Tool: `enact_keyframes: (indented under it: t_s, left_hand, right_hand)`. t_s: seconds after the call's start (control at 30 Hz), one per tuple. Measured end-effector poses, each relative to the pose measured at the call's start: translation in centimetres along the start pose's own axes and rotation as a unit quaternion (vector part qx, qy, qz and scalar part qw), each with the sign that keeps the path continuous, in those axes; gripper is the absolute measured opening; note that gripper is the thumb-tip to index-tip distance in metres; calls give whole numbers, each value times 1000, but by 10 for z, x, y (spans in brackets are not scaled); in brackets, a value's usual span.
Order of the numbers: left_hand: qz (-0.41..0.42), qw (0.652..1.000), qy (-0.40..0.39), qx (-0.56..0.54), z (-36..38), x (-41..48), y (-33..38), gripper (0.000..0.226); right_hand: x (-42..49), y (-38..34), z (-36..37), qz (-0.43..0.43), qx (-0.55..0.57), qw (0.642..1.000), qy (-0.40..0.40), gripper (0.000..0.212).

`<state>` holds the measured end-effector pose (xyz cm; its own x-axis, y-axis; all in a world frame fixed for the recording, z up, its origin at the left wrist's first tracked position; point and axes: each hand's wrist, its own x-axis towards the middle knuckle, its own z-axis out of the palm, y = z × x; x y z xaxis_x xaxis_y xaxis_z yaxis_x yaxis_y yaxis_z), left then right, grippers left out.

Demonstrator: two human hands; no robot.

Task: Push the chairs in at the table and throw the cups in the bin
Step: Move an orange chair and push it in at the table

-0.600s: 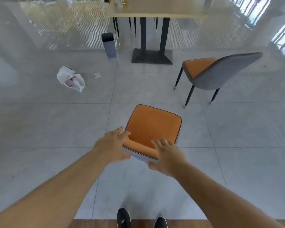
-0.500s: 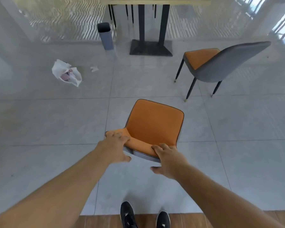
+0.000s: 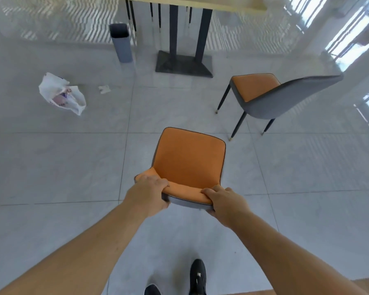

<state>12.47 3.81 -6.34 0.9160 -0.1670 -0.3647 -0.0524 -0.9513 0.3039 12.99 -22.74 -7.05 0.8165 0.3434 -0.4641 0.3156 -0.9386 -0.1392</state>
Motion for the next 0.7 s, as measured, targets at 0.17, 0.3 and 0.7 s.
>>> enact_keyframes:
  t_s: [0.17, 0.3, 0.7]
  left_hand:
    - [-6, 1000, 4, -9, -20, 51, 0, 41]
    - [-19, 1000, 21, -9, -41, 101, -3, 44]
    - [-36, 998, 43, -18, -114, 253, -46, 44]
  right_hand:
    - [58, 27, -32, -17, -9, 1000, -1, 46]
    - [112, 47, -61, -40, -11, 999, -3, 44]
    - [282, 74, -158, -61, -21, 998, -15, 44]
